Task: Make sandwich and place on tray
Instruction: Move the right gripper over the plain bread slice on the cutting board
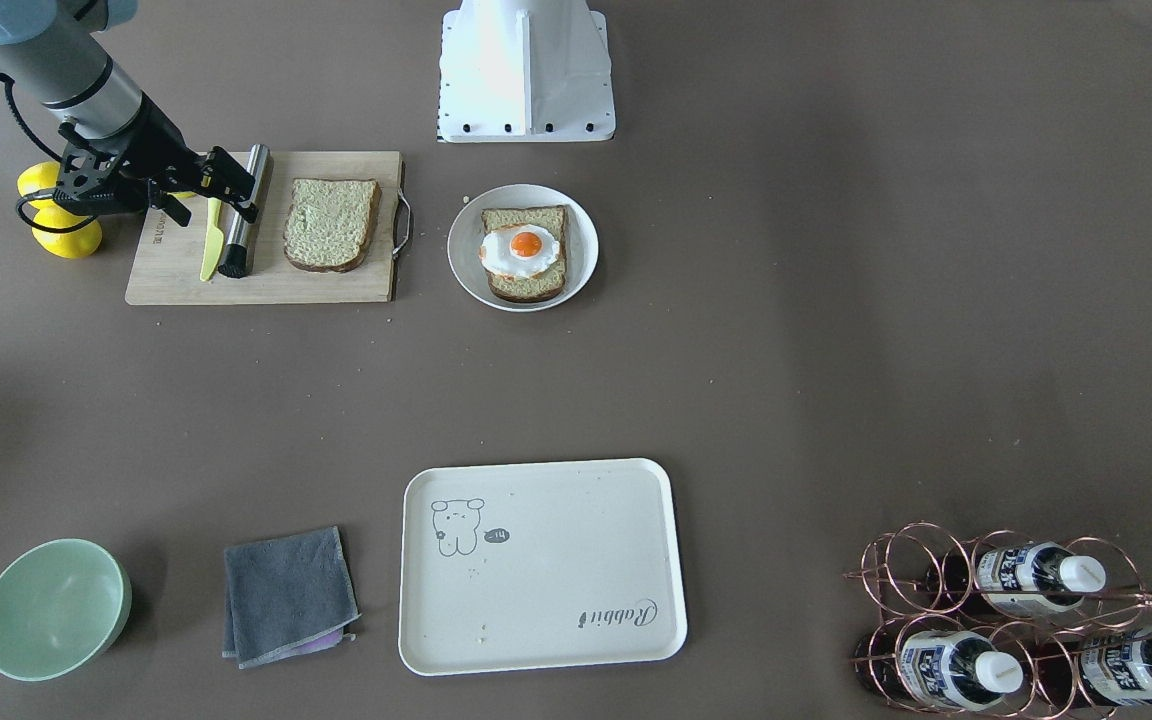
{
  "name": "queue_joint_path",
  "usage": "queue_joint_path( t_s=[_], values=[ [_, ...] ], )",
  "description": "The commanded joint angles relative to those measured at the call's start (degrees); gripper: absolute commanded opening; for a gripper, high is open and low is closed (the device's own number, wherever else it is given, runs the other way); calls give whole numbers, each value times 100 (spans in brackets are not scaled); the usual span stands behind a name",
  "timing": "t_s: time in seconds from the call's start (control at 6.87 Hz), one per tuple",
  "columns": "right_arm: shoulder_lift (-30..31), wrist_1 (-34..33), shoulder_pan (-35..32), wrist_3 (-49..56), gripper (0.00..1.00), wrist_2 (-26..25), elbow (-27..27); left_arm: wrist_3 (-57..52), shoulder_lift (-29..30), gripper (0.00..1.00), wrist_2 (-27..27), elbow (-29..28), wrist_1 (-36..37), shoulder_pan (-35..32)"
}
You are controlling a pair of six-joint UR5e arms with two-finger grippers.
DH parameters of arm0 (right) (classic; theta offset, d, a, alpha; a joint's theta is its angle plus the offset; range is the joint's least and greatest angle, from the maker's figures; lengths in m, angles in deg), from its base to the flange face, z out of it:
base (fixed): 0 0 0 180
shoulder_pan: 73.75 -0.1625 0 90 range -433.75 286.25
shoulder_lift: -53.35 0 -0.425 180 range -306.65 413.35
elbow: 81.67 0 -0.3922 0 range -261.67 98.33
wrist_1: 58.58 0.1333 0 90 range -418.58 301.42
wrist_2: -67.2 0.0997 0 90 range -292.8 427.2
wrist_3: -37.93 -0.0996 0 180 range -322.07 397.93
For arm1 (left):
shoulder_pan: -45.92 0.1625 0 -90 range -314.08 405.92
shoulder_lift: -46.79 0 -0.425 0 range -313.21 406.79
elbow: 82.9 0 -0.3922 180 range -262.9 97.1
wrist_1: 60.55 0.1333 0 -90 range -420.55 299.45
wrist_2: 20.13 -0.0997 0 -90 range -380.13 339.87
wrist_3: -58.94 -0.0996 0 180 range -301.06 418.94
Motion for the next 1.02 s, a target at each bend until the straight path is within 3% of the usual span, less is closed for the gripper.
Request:
queue_joint_path(
  t_s=[0.0, 0.15, 0.58, 0.87],
  values=[
    [-263, -4, 538, -337, 95, -367, -73, -7, 9, 97, 0, -87, -17, 5],
    [-421, -13, 740, -416, 90, -620, -126, -15, 9, 97, 0, -88, -18, 5],
    [-327, -13, 838, -435, 69, -693, -230, -16, 0, 97, 0, -105, -18, 5],
    [-396, -5, 970, -662, 64, -719, -249, -24, 0, 97, 9, -70, -18, 5]
  ],
)
